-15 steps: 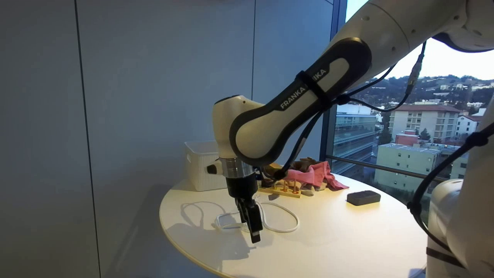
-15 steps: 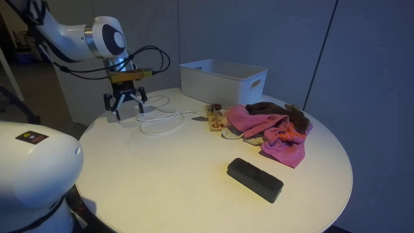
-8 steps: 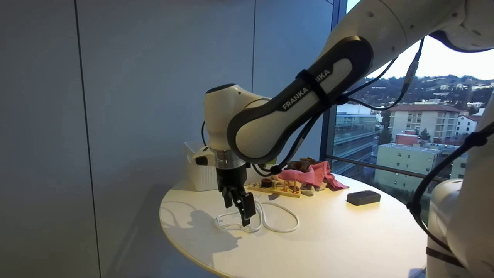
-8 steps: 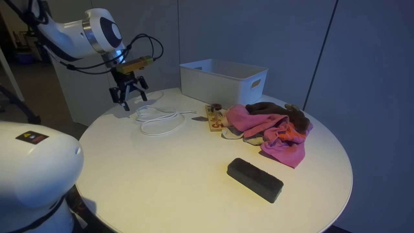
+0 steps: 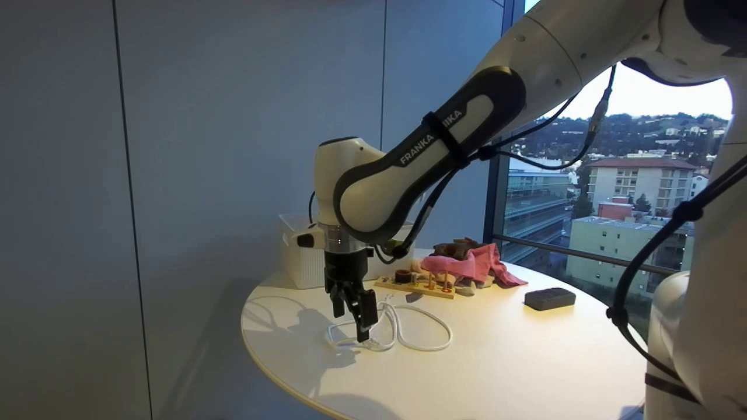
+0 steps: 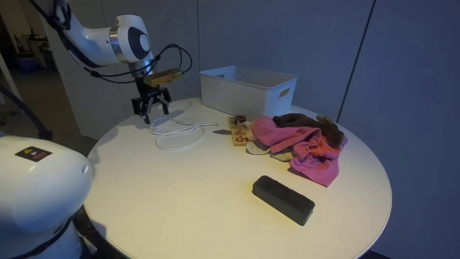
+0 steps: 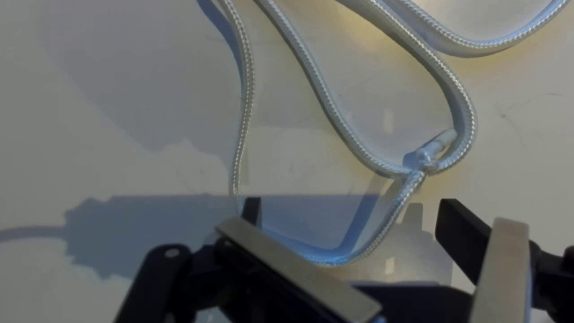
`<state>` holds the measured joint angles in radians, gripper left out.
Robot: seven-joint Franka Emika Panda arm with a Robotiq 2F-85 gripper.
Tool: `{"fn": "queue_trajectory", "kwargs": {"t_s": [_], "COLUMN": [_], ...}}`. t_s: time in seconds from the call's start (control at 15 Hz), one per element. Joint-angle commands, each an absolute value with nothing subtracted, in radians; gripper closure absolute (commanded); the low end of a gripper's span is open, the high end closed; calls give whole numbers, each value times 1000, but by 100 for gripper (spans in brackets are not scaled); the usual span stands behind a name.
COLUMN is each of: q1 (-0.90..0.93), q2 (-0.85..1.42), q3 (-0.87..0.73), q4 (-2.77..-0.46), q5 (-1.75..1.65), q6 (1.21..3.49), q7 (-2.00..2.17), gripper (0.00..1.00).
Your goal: Move the ends of the shoelace to either side
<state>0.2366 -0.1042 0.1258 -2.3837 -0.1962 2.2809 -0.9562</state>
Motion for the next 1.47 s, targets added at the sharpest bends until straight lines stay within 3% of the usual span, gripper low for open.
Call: {"fn": "queue_trajectory", "kwargs": {"t_s": [0.0, 0.13, 0.2, 0.4, 0.93, 1.07, 1.4], "q1": [216, 206, 202, 198, 196, 200, 216], "q2": [-49, -30, -19, -24, -45, -69, -226], "q3": [133, 135, 134, 137, 139, 144, 181], "q4": [-2350, -2357, -2357, -2354, -2348, -2352, -2396], "q5": [-139, -127, -118, -118, -127, -134, -252], "q6": [2261, 2269, 2271, 2269, 2217, 2195, 2132], "q7": [-951, -944, -950, -944, -919, -891, -760], "gripper": [0, 4, 25, 36, 95, 100, 95]}}
